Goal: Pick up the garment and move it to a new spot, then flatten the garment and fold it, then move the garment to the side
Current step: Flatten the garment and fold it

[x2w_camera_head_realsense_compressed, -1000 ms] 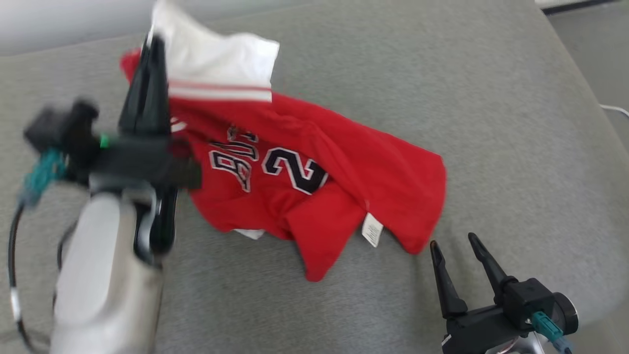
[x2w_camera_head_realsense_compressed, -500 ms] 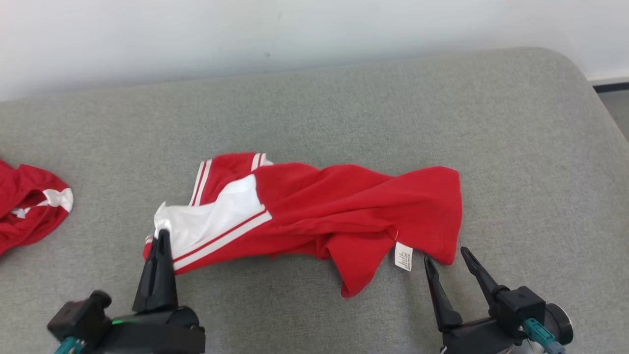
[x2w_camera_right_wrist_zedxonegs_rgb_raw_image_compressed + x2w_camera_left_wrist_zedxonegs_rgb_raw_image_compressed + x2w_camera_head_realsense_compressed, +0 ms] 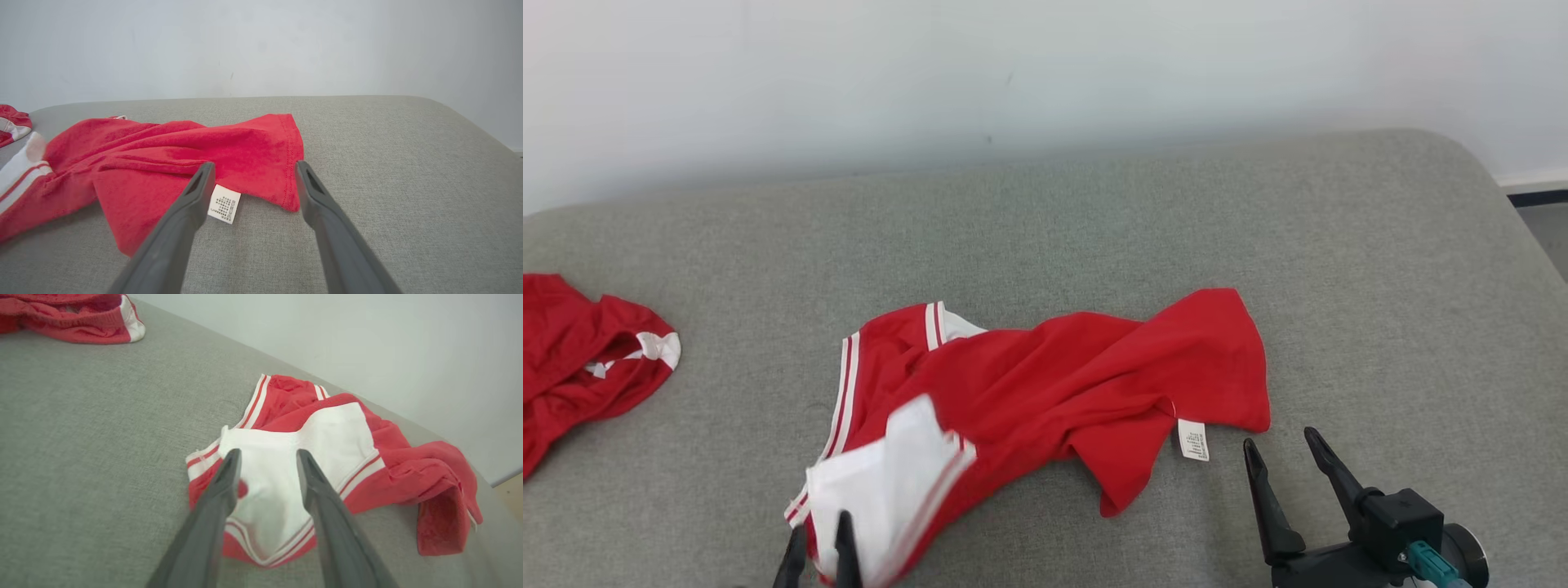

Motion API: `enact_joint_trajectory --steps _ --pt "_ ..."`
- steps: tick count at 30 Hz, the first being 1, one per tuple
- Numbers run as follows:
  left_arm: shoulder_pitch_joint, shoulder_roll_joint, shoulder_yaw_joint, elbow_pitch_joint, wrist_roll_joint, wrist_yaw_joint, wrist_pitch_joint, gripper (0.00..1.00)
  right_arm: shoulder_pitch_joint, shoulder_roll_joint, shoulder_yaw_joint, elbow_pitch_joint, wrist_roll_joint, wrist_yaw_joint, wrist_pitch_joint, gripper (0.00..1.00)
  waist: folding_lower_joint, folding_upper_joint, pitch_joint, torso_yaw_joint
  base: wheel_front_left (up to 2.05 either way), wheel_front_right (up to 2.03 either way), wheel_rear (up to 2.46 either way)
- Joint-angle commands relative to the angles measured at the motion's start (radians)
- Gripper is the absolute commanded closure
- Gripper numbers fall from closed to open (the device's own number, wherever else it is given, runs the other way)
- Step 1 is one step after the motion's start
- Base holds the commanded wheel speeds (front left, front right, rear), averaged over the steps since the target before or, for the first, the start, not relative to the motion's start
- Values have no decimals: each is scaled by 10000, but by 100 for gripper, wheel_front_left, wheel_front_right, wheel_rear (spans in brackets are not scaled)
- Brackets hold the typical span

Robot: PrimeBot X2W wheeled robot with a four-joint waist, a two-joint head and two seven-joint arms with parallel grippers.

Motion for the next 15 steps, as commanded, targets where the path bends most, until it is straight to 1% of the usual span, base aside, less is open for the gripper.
enact_joint_trajectory --steps 1,5,10,13,15 --pt "179 22 -26 344 162 21 -7 0 110 -6 -8 2 88 -25 18 0 2 1 -197 -25 0 0 0" --pt "409 172 -48 781 454 80 -8 0 243 -6 -161 3 68 -25 53 0 2 1 -464 53 0 0 0" --pt "791 521 246 444 907 7 -7 0 491 -6 -407 -21 117 -25 130 0 2 1 -895 236 0 0 0" --pt "931 580 441 339 995 40 -7 0 531 -4 -467 27 159 -25 131 0 2 1 -1039 293 0 0 0" --pt "922 579 478 377 956 -18 -7 0 531 -6 -510 60 152 -25 140 0 2 1 -1119 320 0 0 0"
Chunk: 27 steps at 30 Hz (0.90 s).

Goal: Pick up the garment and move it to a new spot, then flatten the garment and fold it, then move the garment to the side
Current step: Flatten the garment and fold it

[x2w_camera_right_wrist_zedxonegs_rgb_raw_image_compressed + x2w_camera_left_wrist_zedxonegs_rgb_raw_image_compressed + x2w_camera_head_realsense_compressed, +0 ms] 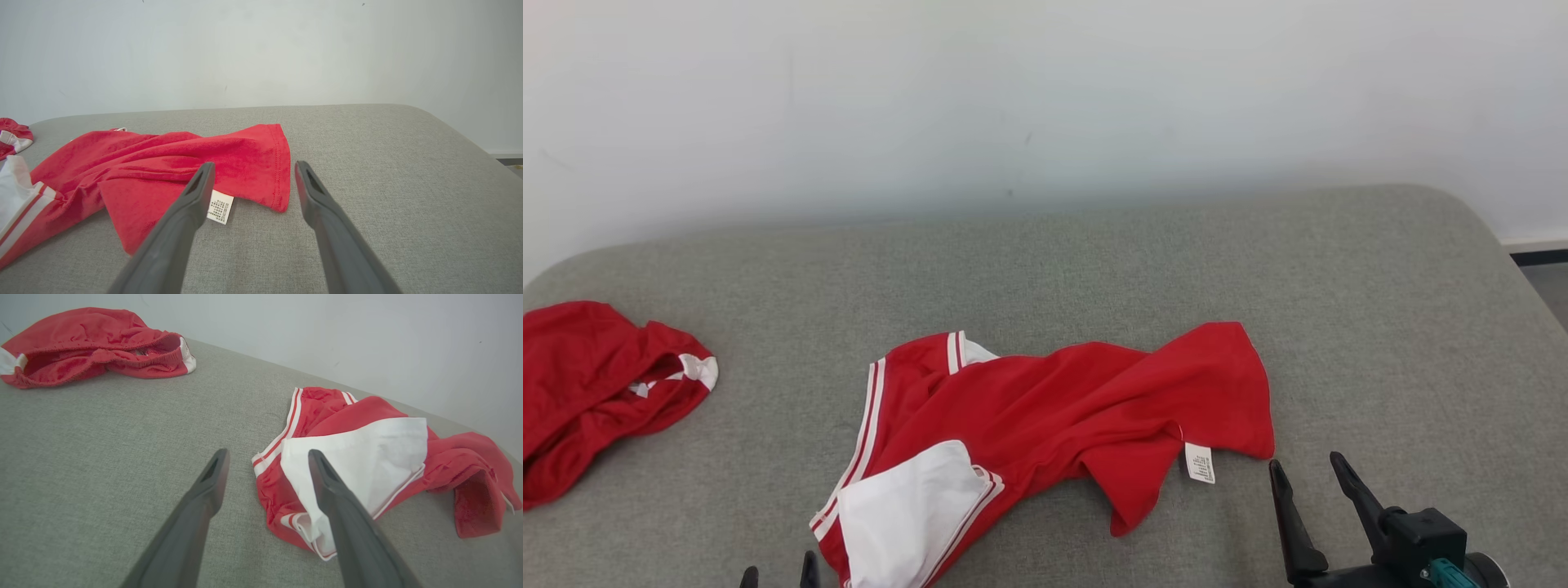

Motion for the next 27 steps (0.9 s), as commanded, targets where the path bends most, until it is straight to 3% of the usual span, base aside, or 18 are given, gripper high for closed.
enact_joint_trajectory --steps 1,5,11,18,27 --pt "32 33 1 86 6 -91 27 0 78 -6 -41 29 44 -25 5 0 1 1 -156 88 0 0 0" --pt "-356 107 -185 320 -162 -321 481 0 62 -6 -50 43 72 -25 30 0 1 1 -211 96 0 0 0" --pt "-1492 302 -554 1070 -402 -604 2045 0 121 -6 62 -3 99 -25 17 0 1 1 -160 -6 0 0 0" --pt "-2588 504 -499 2273 -580 -300 3358 0 69 -7 124 -14 78 -25 5 0 1 1 22 -405 0 0 0" --pt "-3205 777 -471 2990 -854 -430 4058 0 31 -6 110 24 52 -25 -52 0 1 1 174 -701 0 0 0"
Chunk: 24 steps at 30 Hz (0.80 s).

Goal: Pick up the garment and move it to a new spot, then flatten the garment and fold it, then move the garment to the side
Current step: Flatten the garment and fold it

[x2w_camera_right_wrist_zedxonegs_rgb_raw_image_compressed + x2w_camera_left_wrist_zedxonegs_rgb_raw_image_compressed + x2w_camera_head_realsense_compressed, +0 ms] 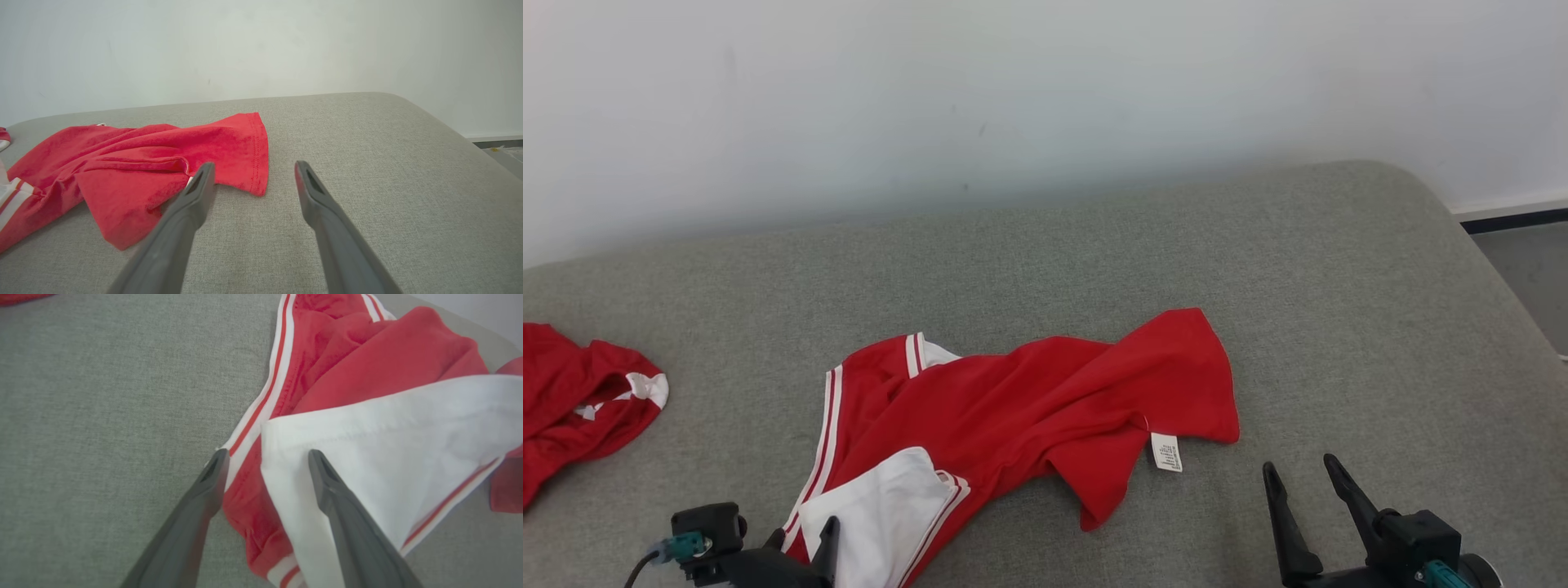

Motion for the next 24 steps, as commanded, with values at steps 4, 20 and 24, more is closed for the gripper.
enact_joint_trajectory --steps 4,20,24 --pt "-300 137 -23 242 -114 -97 211 0 2 -6 37 39 -15 -25 -82 0 0 -1 65 -85 0 0 0" --pt "183 0 -705 -1349 -102 -764 -541 100 148 -6 -188 -16 -16 -25 -69 0 0 -1 -4 306 0 0 0" --pt "967 -107 -1163 -2489 -227 -852 -76 100 186 -6 -208 -30 21 -25 -51 0 0 -1 -43 484 0 0 0"
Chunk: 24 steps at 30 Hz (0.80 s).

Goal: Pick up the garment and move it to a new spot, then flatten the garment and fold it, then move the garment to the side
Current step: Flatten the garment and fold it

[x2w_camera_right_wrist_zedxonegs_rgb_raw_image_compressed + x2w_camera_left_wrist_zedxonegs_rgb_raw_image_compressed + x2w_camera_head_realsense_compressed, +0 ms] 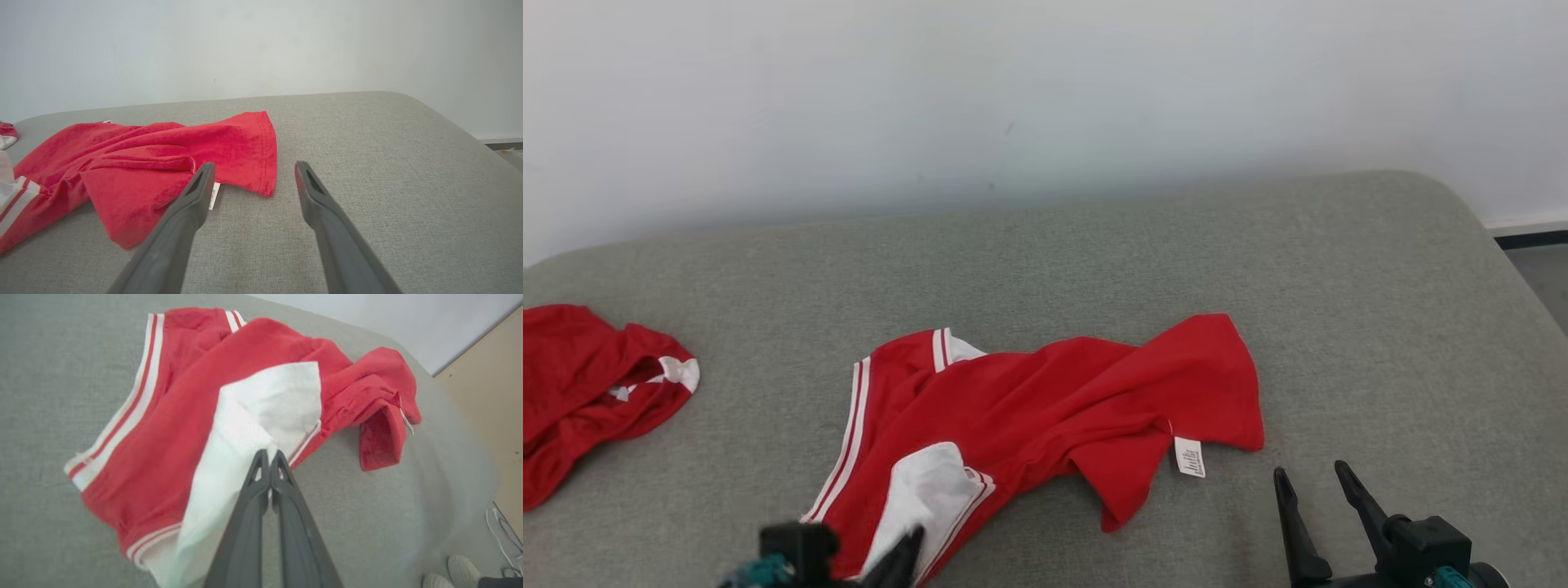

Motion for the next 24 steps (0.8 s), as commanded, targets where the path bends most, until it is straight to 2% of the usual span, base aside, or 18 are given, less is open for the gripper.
enact_joint_trajectory --steps 1,4,5,6,12,14,18,24 --pt "226 -10 -44 -197 -162 -30 110 100 60 -4 -4 -19 20 -25 -14 0 0 -1 -39 120 0 0 0" --pt "1123 -110 -436 -1125 -548 -56 957 100 100 -6 35 5 82 -25 -24 0 0 -1 -69 243 0 0 0" --pt "1346 -95 -486 -1389 -622 58 1188 67 108 -6 45 3 91 -25 -32 0 0 -1 -77 275 0 0 0" --pt "1522 -111 -536 -1660 -704 118 1372 0 118 -6 44 -4 99 -25 -42 0 0 -1 -84 318 0 0 0" --pt "2055 62 -380 -2427 -827 597 1916 0 34 -6 130 -8 101 -25 8 0 0 -1 -100 372 0 0 0" --pt "2076 170 -215 -2540 -955 776 2227 0 -30 -6 158 11 93 -25 8 0 0 -1 -94 324 0 0 0" --pt "1712 441 428 -2907 -914 1221 2157 0 -64 -6 150 30 101 -25 -31 0 0 -1 -36 183 0 0 0" --pt "728 812 938 -2138 -571 1620 2059 0 -130 -4 198 29 141 -25 -89 0 0 -1 229 29 0 0 0"
